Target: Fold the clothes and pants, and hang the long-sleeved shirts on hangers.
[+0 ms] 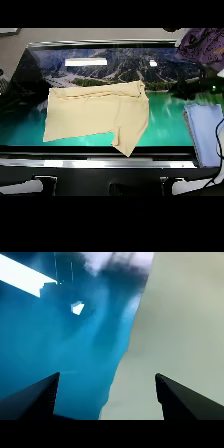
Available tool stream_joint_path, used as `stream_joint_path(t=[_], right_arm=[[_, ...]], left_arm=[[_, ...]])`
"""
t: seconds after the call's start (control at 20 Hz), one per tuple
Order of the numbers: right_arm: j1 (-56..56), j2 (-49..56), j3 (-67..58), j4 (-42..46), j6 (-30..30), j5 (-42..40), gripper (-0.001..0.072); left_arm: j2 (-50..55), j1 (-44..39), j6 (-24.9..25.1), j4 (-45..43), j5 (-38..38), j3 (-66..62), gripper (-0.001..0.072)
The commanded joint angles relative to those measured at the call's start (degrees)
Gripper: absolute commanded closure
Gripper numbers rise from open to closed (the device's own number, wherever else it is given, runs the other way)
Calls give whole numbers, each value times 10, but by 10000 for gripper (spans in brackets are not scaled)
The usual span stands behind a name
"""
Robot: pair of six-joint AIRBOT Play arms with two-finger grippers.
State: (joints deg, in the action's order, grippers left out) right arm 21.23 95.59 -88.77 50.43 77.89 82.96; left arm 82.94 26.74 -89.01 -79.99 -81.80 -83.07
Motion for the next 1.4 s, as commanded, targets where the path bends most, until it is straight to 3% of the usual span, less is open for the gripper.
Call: stream_joint_path(t=[0.0, 0.3, 0.65, 0.75, 0.85, 0.95, 1.1, 1.35], right_arm=[[31, -37, 180, -36, -72, 6, 256], [-35, -36, 333, -55, -142, -80, 238], [-97, -29, 350, -80, -166, -136, 241], [-97, -16, 350, -94, -169, -139, 317], [-97, 2, 350, -114, -175, -141, 327], [-97, 14, 350, -125, -184, -146, 401], [-96, 14, 350, -130, -188, -159, 680], [-96, -6, 350, -135, -181, -143, 688]], left_arm=[[-102, 55, 1, 2, 23, 158, -5], [-124, 60, -1, 3, 33, 203, -6], [-124, 60, -1, 3, 34, 203, -6], [-124, 60, -1, 3, 34, 203, -6], [-124, 60, -1, 3, 34, 203, -6], [-125, 61, -17, 3, 32, 203, -6], [-125, 67, 1, 16, 37, 206, -6], [-139, 153, 100, 165, 76, 315, -6]])
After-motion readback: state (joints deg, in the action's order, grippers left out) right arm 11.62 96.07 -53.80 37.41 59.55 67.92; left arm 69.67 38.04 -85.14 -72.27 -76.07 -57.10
